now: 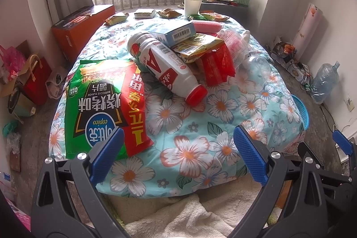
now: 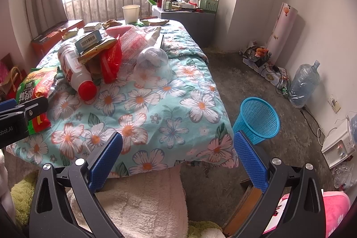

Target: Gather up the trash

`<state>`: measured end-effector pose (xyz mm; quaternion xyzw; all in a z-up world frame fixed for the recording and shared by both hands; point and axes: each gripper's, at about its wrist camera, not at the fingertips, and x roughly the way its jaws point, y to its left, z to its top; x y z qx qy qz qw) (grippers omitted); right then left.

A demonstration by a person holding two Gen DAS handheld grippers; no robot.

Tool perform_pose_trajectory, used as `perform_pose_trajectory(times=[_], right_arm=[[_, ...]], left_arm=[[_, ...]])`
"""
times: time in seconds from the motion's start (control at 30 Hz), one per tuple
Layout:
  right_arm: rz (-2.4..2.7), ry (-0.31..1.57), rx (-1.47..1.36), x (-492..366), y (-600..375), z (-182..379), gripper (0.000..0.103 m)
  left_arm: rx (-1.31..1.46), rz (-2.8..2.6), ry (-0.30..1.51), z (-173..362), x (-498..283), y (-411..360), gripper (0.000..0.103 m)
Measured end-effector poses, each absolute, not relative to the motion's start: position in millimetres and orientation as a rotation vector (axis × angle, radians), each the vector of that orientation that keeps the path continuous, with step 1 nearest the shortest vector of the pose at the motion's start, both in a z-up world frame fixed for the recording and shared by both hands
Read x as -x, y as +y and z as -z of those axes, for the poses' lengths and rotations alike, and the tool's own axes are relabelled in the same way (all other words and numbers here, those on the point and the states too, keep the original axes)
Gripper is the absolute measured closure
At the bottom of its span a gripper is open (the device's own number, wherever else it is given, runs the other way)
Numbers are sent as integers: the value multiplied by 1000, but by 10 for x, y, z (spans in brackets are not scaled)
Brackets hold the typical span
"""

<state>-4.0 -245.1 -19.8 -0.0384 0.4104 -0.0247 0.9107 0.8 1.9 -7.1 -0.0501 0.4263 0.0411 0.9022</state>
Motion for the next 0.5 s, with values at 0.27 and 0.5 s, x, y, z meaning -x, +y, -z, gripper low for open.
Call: perform_pose_trajectory(times=[0.27,0.5], right_arm=[[52,847,78,34,-2447,210,6],[50,847,77,38,-2448,210,6]], left_arm=[[103,-85,884,80,-17,16,9],[103,-85,884,87,-16,23,9]])
